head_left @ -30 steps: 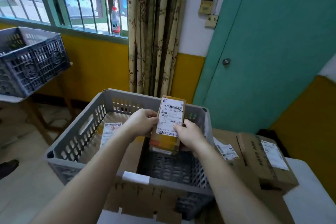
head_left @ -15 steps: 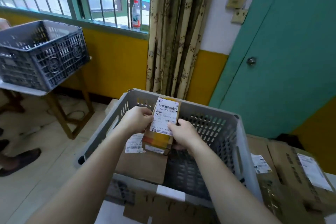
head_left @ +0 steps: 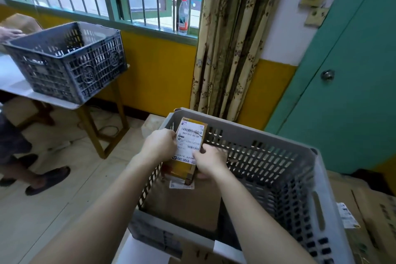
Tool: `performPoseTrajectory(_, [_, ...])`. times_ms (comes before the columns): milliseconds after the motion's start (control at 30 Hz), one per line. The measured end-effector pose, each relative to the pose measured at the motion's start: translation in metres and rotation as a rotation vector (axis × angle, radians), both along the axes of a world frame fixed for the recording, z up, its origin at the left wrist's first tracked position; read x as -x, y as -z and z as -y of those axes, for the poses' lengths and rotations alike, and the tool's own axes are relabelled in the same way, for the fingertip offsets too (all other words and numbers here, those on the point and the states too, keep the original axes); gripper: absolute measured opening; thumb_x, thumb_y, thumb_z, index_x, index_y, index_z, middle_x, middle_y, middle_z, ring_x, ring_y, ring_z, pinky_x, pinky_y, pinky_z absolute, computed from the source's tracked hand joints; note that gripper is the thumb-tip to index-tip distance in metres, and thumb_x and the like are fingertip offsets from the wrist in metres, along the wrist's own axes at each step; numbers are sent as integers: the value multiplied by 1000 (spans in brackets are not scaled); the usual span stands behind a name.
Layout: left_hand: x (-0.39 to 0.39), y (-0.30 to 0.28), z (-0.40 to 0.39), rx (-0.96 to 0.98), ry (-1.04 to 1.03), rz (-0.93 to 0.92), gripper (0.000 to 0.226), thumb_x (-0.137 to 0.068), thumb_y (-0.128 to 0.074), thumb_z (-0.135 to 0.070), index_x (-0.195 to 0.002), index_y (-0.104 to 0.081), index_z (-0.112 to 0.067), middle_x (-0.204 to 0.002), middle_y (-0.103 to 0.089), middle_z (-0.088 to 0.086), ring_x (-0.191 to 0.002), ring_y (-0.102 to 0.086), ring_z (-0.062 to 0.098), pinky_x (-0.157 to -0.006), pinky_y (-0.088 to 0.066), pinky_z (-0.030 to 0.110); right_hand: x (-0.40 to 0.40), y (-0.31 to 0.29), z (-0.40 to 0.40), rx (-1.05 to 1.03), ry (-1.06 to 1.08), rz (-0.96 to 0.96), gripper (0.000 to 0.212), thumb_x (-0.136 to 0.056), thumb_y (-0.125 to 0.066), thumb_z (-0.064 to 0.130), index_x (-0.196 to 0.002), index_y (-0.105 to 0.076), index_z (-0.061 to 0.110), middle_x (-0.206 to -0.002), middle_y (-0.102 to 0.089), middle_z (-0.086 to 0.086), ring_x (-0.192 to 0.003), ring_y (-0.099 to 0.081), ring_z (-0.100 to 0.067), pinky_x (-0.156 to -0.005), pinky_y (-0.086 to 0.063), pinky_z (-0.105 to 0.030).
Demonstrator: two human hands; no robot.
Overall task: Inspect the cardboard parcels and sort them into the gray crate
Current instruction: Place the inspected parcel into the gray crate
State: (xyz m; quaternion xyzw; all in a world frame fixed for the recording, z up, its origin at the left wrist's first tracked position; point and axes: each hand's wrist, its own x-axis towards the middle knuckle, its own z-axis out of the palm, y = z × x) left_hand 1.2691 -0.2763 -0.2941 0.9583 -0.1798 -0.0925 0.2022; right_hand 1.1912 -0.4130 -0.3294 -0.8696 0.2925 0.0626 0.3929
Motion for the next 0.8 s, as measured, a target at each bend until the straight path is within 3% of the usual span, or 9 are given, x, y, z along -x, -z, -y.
performPoseTrajectory(100, [-7,2,1,-34,11,-43,27,-100,-46,-16,-80,-64,-18,-100,-75,11,-87,-61,29,-71,-47,32,-3,-2,-3,216,-52,-45,44,-79,-45,54,-102,-73,28,-107,-75,4,-108,-64,-25,-99,-51,-44])
performPoseTrajectory(233, [-14,4,3,-63,40,-66,26,-103,-45,-20,-101,-70,-12,-103,-72,8,-95,-66,27,-83,-57,38,-8,-2,-3,342,-76,-58,40,-86,-45,58,-109,-69,35,-109,-74,12,-109,-61,-19,-106,-40,-36])
performPoseTrajectory(267, [-13,4,5,-83,50,-64,26,-104,-45,-21,-105,-70,-12,-105,-71,7,-95,-67,26,-84,-58,38,-9,-1,-3,314,-67,-45,37,-90,-47,55,-112,-68,34,-112,-73,10,-106,-59,-18,-104,-36,-22])
performPoseTrajectory(300, [-11,3,6,-116,66,-51,25,-104,-45,-21,-108,-69,-13,-106,-71,7,-94,-66,25,-83,-58,36,-10,-2,-3,253,-58,-28,32,-94,-50,50,-116,-68,33,-116,-72,8,-101,-56,-18,-92,-29,-3])
performPoseTrajectory(367, [-6,5,8,-203,101,4,20,-102,-49,-19,-110,-66,-14,-108,-70,7,-88,-62,22,-77,-55,32,-14,-1,-4,146,-65,2,29,-100,-54,40,-125,-66,29,-122,-69,1,-93,-46,-16,-68,-19,12])
performPoseTrajectory(467, [-1,8,8,-271,116,90,18,-99,-56,-21,-112,-65,-14,-107,-68,7,-84,-57,22,-69,-48,31,-15,0,-5,103,-110,42,35,-103,-52,39,-136,-60,30,-131,-66,0,-96,-47,-15,-58,-26,5])
performPoseTrajectory(633, [-1,9,8,-249,91,83,20,-96,-61,-24,-114,-63,-15,-98,-59,2,-85,-56,22,-70,-48,31,-13,-1,-9,94,-157,79,35,-105,-51,35,-138,-58,26,-131,-65,1,-89,-42,-8,-55,-13,15])
performPoseTrajectory(733, [-1,8,3,-160,72,91,17,-100,-55,-22,-114,-62,-16,-108,-69,4,-89,-60,23,-74,-52,33,-11,2,-8,73,-147,76,33,-107,-45,35,-136,-58,27,-109,-61,6,-70,-40,1,-55,-20,13])
performPoseTrajectory(800, [1,7,1,-73,38,89,26,-103,-52,-25,-126,-61,-17,-119,-70,6,-101,-66,24,-82,-57,36,-7,0,-6,75,-126,67,36,-106,-41,40,-137,-57,29,-111,-59,10,-77,-45,1,-63,-31,7])
